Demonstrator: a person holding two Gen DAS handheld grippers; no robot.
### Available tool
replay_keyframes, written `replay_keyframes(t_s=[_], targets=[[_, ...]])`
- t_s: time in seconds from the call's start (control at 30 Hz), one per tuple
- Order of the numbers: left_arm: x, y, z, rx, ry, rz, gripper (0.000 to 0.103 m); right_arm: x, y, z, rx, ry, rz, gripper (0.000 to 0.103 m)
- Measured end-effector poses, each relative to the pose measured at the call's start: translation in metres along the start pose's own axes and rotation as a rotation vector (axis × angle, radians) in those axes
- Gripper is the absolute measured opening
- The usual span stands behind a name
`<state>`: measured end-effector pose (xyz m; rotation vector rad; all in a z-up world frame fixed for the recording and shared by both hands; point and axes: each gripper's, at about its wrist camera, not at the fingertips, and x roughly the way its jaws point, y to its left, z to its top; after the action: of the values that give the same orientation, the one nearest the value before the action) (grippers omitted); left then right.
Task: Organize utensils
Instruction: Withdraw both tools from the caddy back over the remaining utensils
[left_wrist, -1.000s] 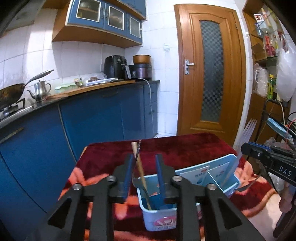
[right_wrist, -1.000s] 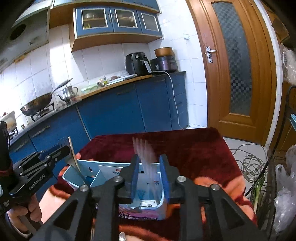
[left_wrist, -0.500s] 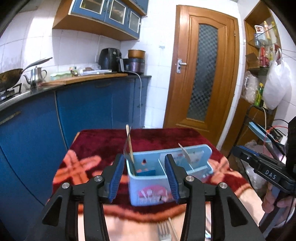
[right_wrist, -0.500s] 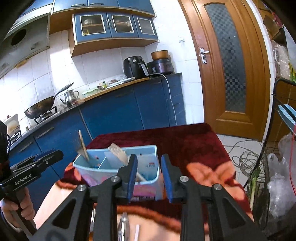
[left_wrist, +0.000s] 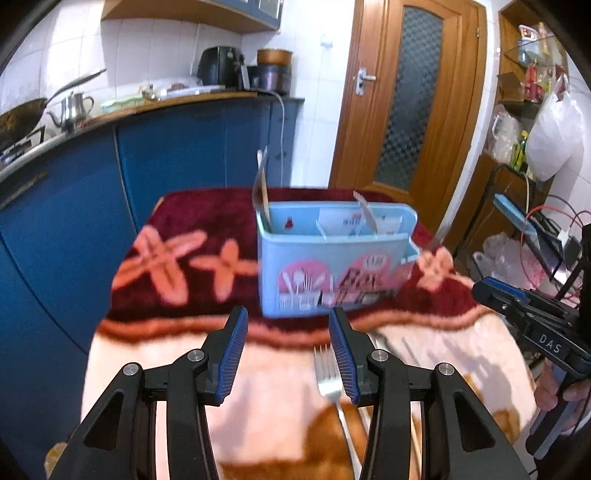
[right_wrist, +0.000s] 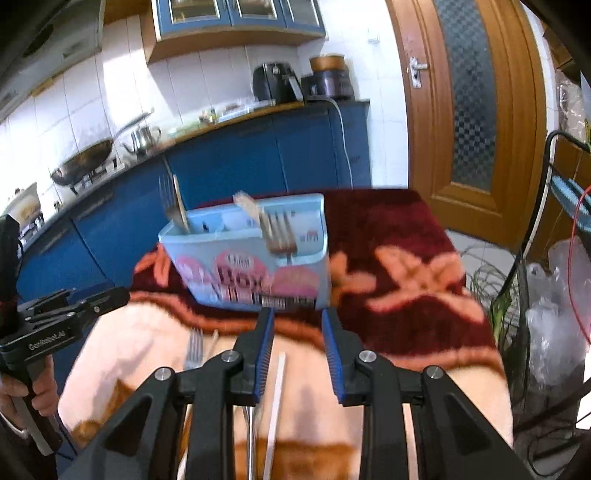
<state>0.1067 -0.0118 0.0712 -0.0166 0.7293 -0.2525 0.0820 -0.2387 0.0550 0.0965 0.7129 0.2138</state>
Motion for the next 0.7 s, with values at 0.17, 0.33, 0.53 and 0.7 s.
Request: replay_keyframes(t_s=[0.17, 0.33, 0.53, 0.7], targets=[[0.007, -0.001, -0.017, -0.018, 0.081, -0.017, 0.047, 0.011, 0.003, -0.016, 0.001, 0.099, 0.000, 0.030], [0.015, -0.006, -0.030, 0.003, 0.137, -0.006, 0.047, 0.022, 0.007, -0.025, 0.002, 0.192, 0.036, 0.030], [0.026, -0.010, -0.040, 0.011, 0.203, -0.012, 0.047, 0.037, 0.013, -0.034, -0.012, 0.287, 0.029, 0.030], [0.031, -0.011, -0.044, 0.014, 0.224, -0.017, 0.047, 0.051, 0.014, -0.038, -0.023, 0.356, 0.039, 0.023]])
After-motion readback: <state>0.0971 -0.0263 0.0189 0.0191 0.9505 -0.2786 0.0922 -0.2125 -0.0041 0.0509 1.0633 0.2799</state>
